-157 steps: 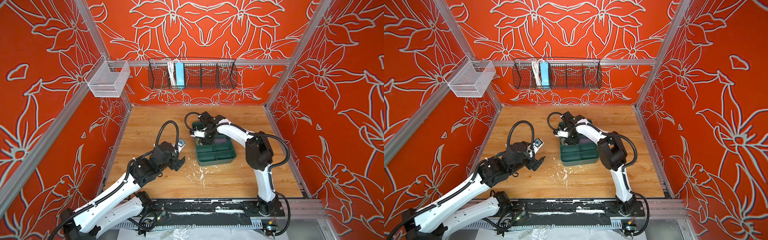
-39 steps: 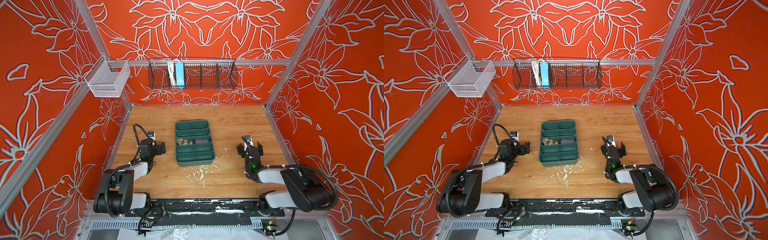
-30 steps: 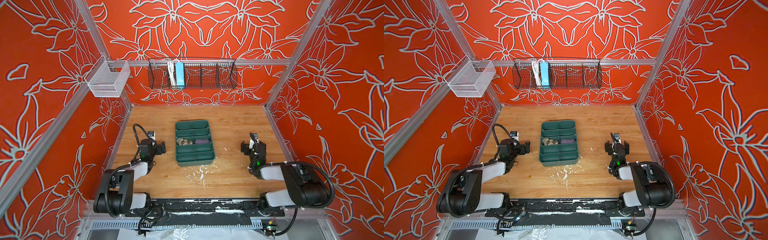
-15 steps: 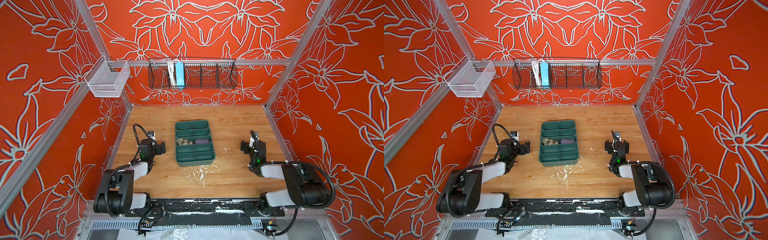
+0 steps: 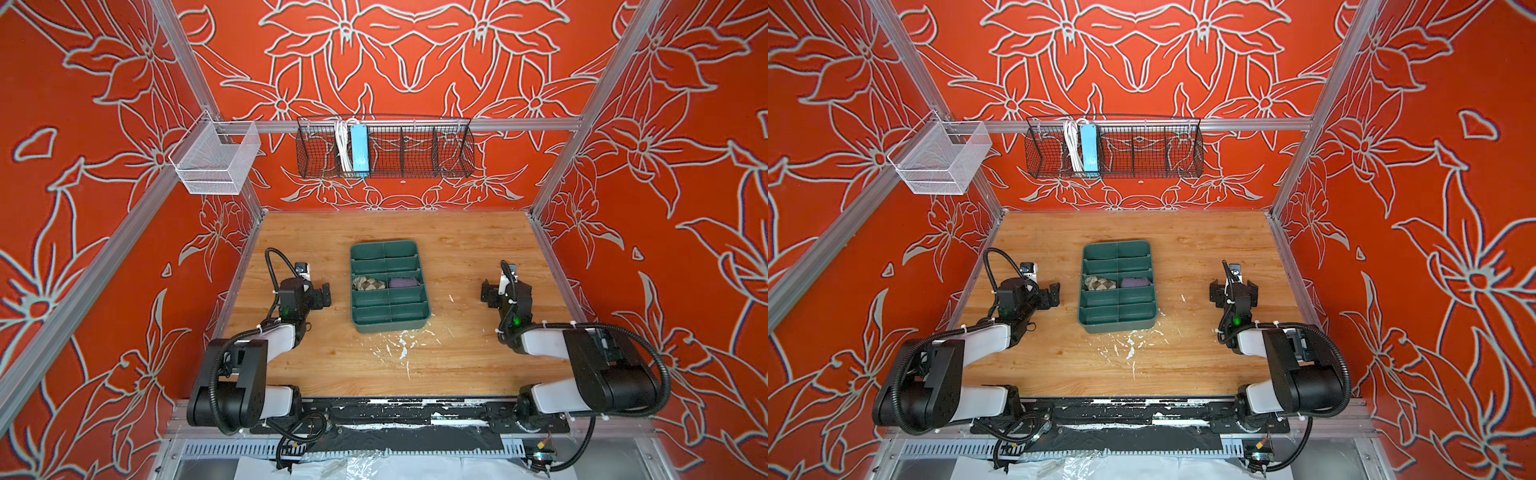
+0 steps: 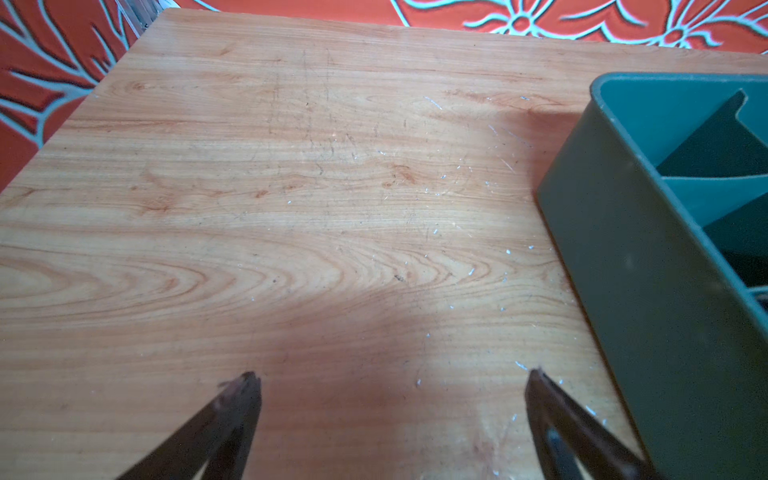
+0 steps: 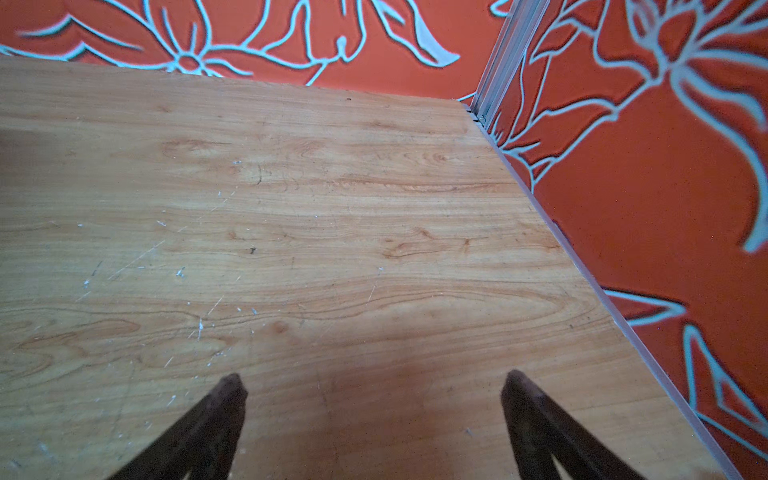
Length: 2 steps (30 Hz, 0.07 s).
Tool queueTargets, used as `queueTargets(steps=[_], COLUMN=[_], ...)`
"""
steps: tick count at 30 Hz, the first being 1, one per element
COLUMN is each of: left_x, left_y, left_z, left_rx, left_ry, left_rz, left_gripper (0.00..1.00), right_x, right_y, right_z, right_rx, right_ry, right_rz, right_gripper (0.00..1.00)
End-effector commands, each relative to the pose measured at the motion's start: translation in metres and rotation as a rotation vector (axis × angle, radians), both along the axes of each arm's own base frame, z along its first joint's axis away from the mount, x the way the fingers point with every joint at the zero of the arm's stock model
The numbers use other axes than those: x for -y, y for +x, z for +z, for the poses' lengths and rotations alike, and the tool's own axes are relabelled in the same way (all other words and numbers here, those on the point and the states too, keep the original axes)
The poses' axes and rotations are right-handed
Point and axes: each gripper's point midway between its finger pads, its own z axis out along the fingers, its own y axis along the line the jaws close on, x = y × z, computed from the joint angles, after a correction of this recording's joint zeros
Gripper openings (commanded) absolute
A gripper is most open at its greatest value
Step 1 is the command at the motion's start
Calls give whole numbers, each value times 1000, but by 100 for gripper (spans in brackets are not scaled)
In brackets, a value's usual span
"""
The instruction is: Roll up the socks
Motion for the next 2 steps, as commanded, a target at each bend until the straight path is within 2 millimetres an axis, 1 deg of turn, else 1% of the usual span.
queueTargets(steps=[1,2], left_x=[0,0], left_y=[5,5], left_z=[7,7], left_rx=[24,27], left_ry=[-5,-5], left_rz=[-9,-9], left_gripper=[97,97], right_x=[0,0], right_y=[4,5], right_z=[7,7], right_rx=[16,18], right_ry=[15,16], right_rz=[-2,-3], right_gripper=[98,98])
